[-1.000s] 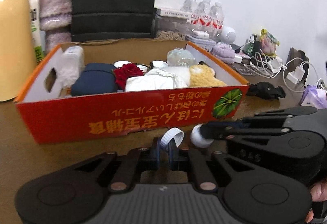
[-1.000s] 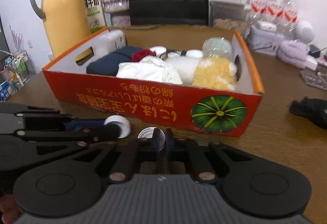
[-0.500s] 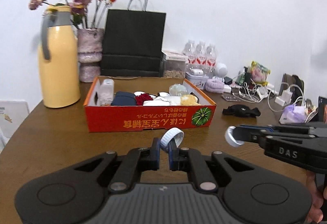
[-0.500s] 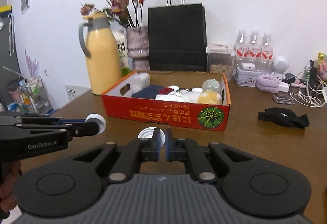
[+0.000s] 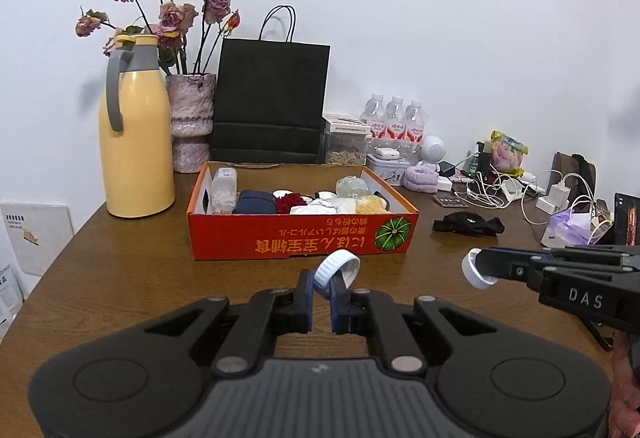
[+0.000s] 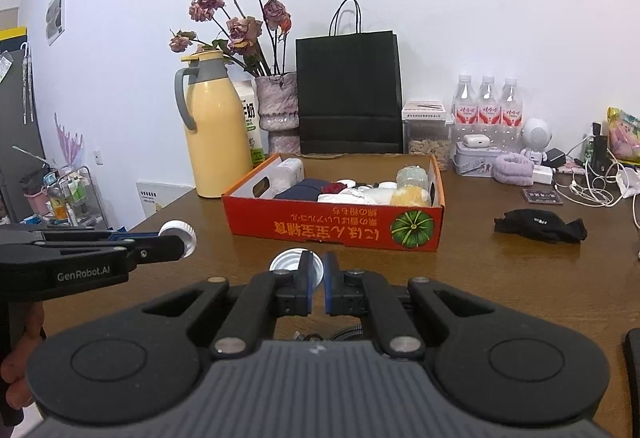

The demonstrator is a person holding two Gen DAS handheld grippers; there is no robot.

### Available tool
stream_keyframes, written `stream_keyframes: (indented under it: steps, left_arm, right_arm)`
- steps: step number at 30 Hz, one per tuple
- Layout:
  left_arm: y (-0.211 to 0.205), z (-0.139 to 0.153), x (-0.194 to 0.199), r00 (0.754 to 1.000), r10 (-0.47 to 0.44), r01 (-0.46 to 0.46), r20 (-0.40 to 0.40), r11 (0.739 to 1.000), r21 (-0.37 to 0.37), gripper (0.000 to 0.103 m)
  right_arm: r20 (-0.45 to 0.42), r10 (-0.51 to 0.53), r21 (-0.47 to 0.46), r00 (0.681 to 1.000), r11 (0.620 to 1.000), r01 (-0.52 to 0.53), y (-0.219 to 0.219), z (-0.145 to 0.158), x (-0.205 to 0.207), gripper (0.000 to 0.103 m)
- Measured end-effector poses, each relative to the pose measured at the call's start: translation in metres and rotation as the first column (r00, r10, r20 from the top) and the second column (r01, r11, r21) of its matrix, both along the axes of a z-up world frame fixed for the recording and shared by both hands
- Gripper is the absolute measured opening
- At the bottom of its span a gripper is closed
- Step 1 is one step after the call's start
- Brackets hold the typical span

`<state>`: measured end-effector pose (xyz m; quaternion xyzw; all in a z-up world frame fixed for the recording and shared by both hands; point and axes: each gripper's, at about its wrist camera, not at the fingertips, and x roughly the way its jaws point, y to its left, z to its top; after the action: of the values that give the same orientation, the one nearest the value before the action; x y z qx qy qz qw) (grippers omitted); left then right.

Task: Organize objects
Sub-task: 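Carry both white caps into the box and open both tools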

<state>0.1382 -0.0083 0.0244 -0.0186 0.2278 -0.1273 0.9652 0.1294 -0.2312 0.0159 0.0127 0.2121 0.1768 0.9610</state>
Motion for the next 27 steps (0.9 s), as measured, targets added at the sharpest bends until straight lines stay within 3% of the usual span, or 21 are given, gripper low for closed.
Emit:
stream_keyframes:
  steps: [7,15,17,22,27]
  left_arm:
    - [0.002,0.006,0.047,1.0,0.015,-0.015,0.018,1.0,0.014,0.007]
    - [0.007,0.026,0.162,1.0,-0.004,0.004,0.003,1.0,0.017,0.007]
    - [0.01,0.028,0.193,1.0,0.009,-0.009,-0.015,1.0,0.013,0.007]
    - [0.025,0.014,0.264,0.988,0.11,-0.101,-0.107,0.991,0.086,0.007]
    - [0.046,-0.021,0.314,0.956,0.187,-0.164,-0.228,0.98,0.116,0.009]
  right_arm:
    - [0.028,-0.006,-0.008,1.0,1.0,0.007,-0.004,0.012,0.05,0.006]
    - [0.018,0.051,-0.036,0.999,0.998,-0.051,0.007,0.034,0.164,0.006]
    - [-0.004,0.041,-0.064,0.999,0.997,-0.041,0.011,0.035,0.2,0.006]
    - [-0.118,0.015,-0.069,0.993,0.997,-0.024,0.017,0.019,0.29,0.006]
    - [-0.24,-0.047,-0.081,0.97,0.996,0.028,0.024,-0.018,0.355,0.006]
